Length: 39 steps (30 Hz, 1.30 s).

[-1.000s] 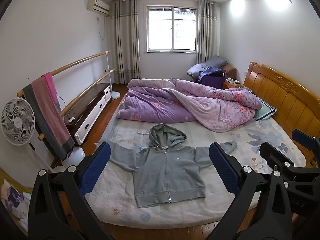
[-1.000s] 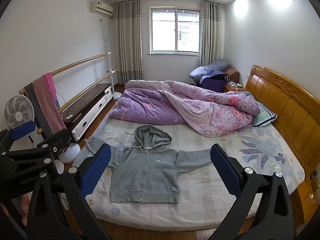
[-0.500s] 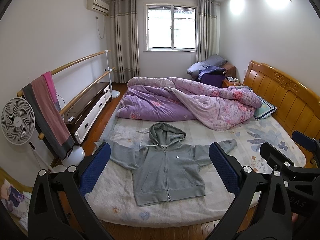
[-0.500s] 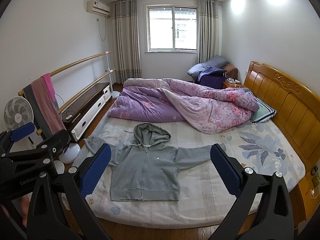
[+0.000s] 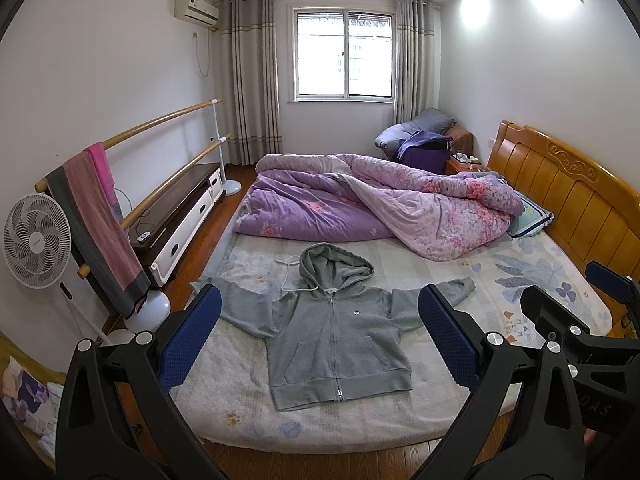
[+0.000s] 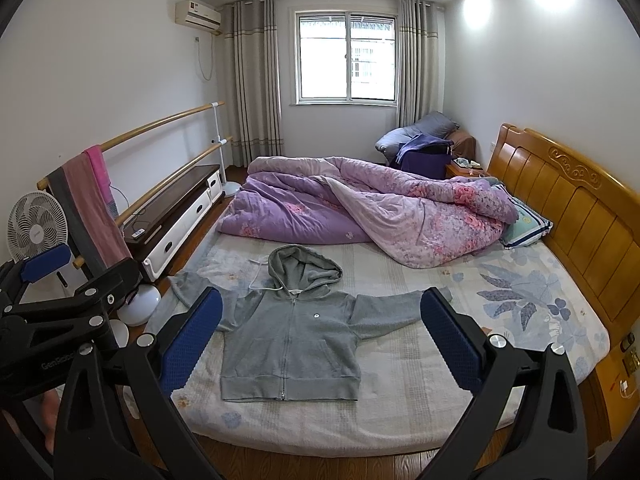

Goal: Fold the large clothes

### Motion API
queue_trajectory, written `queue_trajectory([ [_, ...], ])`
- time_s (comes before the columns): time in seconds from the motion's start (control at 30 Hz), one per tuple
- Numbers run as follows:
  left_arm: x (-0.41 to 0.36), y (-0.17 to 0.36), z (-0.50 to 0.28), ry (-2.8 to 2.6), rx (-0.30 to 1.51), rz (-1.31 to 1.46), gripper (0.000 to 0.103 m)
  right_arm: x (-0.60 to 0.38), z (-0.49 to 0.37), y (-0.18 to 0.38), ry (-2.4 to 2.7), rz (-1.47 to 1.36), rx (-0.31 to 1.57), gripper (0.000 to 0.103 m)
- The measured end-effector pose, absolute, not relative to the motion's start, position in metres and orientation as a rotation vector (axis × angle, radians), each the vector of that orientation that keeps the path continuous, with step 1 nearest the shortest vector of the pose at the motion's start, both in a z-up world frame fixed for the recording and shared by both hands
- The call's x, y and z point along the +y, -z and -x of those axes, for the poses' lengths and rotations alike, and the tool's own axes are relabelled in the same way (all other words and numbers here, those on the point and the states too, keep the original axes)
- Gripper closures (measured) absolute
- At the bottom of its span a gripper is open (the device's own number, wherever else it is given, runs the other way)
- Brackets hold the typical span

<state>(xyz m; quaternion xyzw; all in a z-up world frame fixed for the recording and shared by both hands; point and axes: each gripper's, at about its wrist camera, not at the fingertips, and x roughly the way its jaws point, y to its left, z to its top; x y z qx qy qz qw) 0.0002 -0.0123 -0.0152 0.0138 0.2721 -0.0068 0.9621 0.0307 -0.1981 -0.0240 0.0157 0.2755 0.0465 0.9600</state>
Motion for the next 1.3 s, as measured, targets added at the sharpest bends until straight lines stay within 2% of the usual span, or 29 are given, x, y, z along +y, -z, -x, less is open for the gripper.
queue_trajectory([
  [0.77, 0.002, 0.021, 0.002, 0.018, 0.563, -0.028, 0.005, -0.194, -0.025, 0.028, -0.087, -0.033, 0.572, 0.007],
  [1.3, -0.011, 0.027, -0.018, -0.013, 0.594, -0.034, 0.005, -0.202, -0.052, 0.04, -0.106, -0.047, 0.602, 0.007],
])
